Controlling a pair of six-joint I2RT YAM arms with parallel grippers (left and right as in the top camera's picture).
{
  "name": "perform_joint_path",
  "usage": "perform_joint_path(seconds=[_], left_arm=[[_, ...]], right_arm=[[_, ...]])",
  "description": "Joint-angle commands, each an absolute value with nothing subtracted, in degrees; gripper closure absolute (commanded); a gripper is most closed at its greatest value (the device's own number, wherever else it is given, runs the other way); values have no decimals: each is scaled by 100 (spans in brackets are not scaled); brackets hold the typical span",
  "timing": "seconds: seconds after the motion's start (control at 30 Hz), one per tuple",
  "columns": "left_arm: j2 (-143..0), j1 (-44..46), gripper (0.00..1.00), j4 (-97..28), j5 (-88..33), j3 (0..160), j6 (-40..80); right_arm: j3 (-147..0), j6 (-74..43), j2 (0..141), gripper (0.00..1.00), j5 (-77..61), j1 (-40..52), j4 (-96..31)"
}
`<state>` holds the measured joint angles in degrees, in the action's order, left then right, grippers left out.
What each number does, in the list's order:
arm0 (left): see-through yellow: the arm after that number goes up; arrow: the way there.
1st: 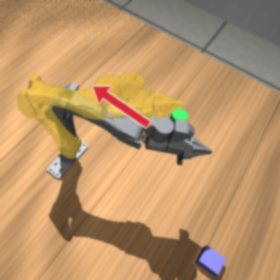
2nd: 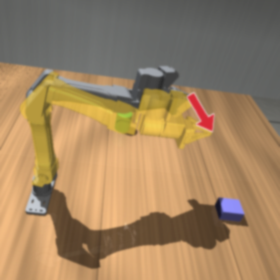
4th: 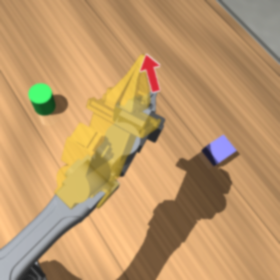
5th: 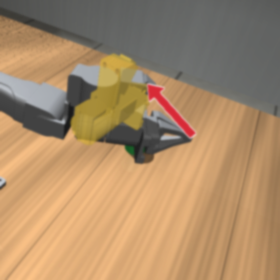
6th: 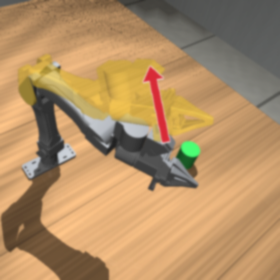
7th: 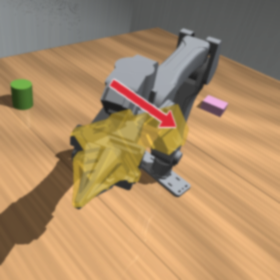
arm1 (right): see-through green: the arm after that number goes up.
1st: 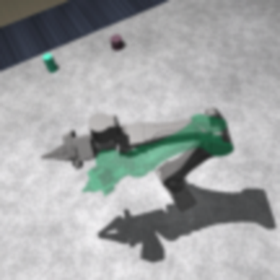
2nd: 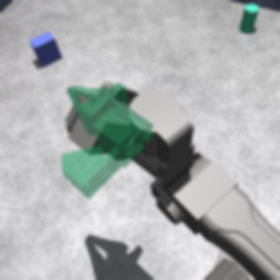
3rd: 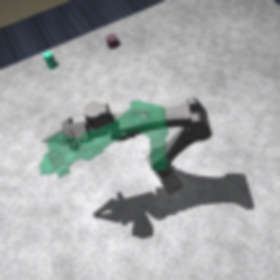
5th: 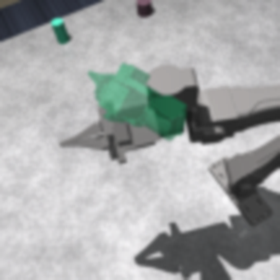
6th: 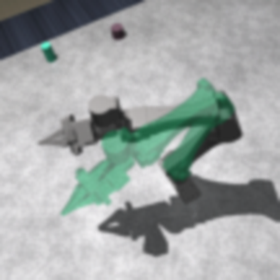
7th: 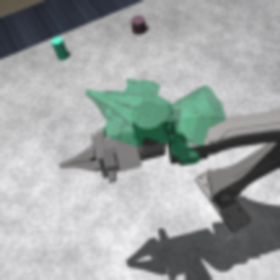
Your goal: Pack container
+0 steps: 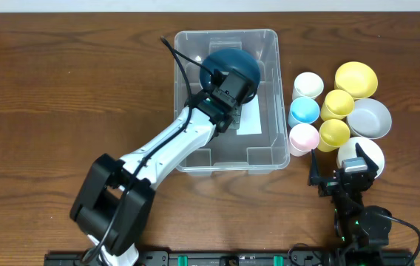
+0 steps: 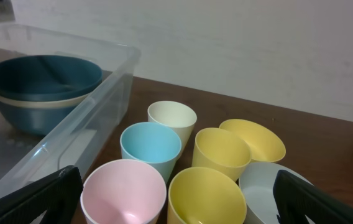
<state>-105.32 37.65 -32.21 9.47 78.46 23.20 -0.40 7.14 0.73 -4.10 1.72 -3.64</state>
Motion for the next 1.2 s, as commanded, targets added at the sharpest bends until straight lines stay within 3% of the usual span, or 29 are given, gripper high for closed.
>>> perform_joint_path(seconds=[0.0, 0.13, 0.37, 0.4, 0.43, 0.53, 0.63, 0.9, 1.17], left_arm=[[-9981, 3677, 93, -3229, 1135, 7861, 2080], [-9594, 3457, 94, -3227, 1800, 7863, 2067], [-9078, 2727, 83, -3234, 3245, 7863, 1734], [-9037, 2571, 66, -3238, 3371, 7863, 1737], [-9008, 2434, 43, -3234, 3450, 7863, 1734], [-8976, 1957, 27, -3225, 3774, 7861, 1737], [-8980, 1490, 2, -3234, 4106, 7861, 1737], [-8980, 506, 2, -3380, 4121, 7861, 1739], [-8980, 340, 2, -3382, 4119, 7861, 1739]], right_arm=[[-32, 755, 67, 1, -434, 141, -386], [-32, 755, 67, 1, -434, 141, -386], [-32, 755, 67, 1, -434, 141, -386], [-32, 755, 67, 1, -434, 141, -386], [-32, 755, 67, 1, -434, 141, -386], [-32, 755, 67, 1, -434, 141, -386], [-32, 755, 67, 1, -434, 141, -386], [-32, 755, 67, 1, -434, 141, -386], [-32, 755, 67, 1, -434, 141, -386]])
